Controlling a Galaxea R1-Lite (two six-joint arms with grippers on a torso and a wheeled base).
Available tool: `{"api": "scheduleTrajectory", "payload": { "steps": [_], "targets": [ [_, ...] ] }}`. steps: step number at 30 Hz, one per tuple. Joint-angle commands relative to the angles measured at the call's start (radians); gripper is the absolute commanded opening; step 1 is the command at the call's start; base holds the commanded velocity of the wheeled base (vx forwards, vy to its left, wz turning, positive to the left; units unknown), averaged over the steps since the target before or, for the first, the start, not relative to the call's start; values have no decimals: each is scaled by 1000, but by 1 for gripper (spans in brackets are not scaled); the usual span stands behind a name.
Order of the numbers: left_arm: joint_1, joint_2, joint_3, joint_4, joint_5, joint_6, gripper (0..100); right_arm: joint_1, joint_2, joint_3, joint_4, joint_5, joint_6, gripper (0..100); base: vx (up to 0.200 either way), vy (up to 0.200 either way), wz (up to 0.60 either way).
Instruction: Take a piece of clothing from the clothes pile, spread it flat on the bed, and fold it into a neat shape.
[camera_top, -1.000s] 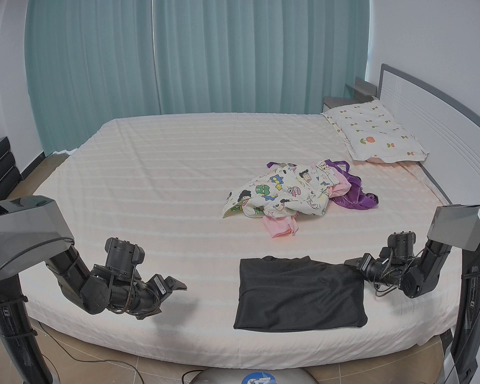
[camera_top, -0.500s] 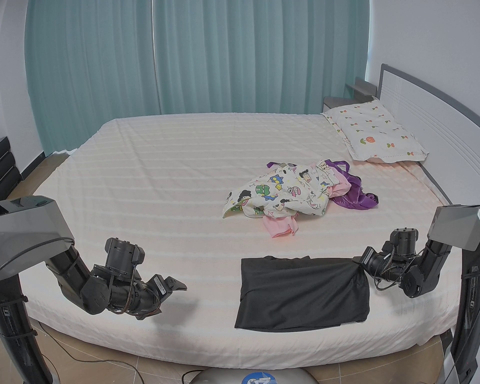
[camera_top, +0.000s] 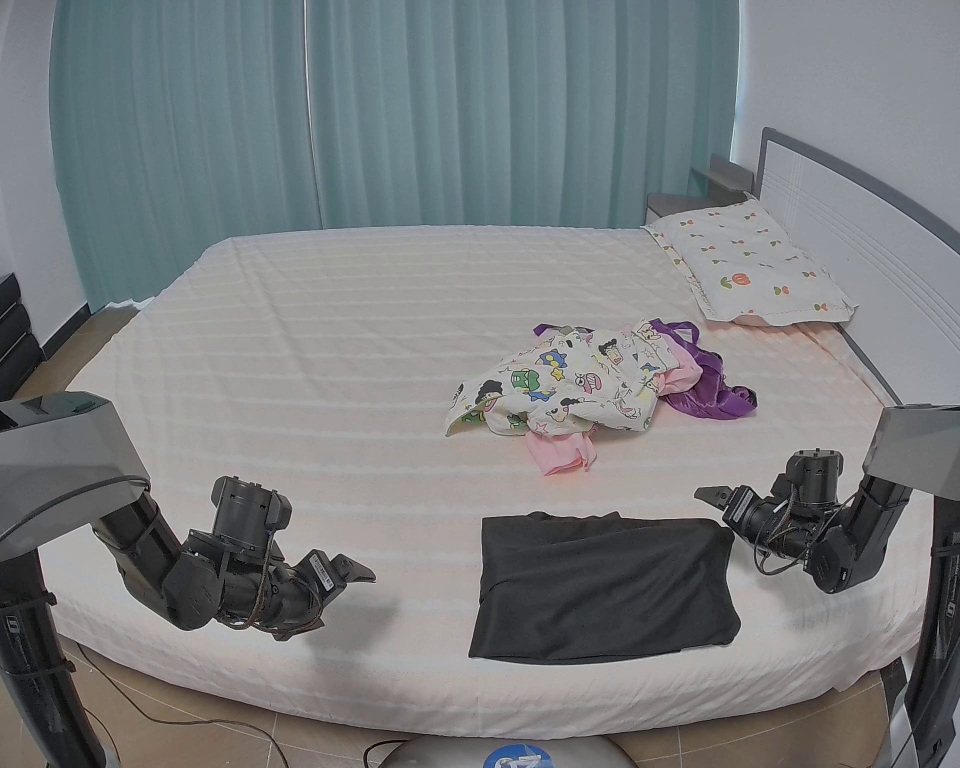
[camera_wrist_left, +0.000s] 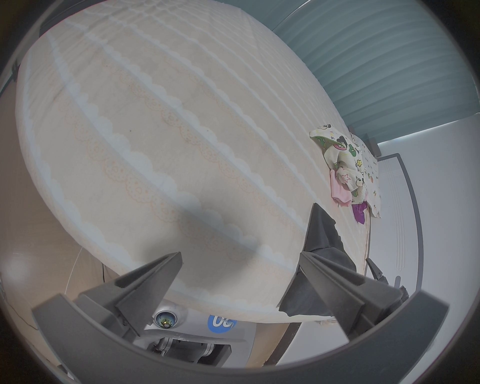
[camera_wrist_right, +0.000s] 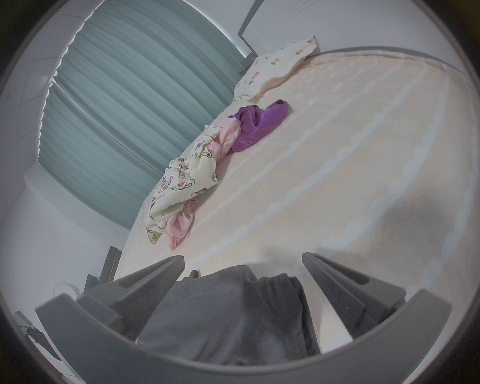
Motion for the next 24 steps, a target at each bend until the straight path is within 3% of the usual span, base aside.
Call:
{"api": "scheduleTrajectory", "payload": {
  "steps": [1, 7, 11, 17, 24],
  "targets": [
    [0, 1, 1, 0, 0, 0, 100, 18, -123, 54, 68, -10, -67, 100, 0, 0, 0],
    [-1, 1, 1, 0, 0, 0, 100, 26, -171, 295, 39, 26, -136, 100, -167, 0, 0],
    [0, 1, 1, 0, 0, 0, 100, 24, -105, 404, -122, 97, -156, 100, -50, 0, 0],
    [-1, 1, 1, -1, 0, 1, 100, 40, 21, 463, -357, 97, -179, 100, 0, 0, 0],
    [-1, 1, 1, -1, 0, 1, 100, 32, 55, 456, -377, 97, -180, 100, 0, 0, 0]
  ]
}}
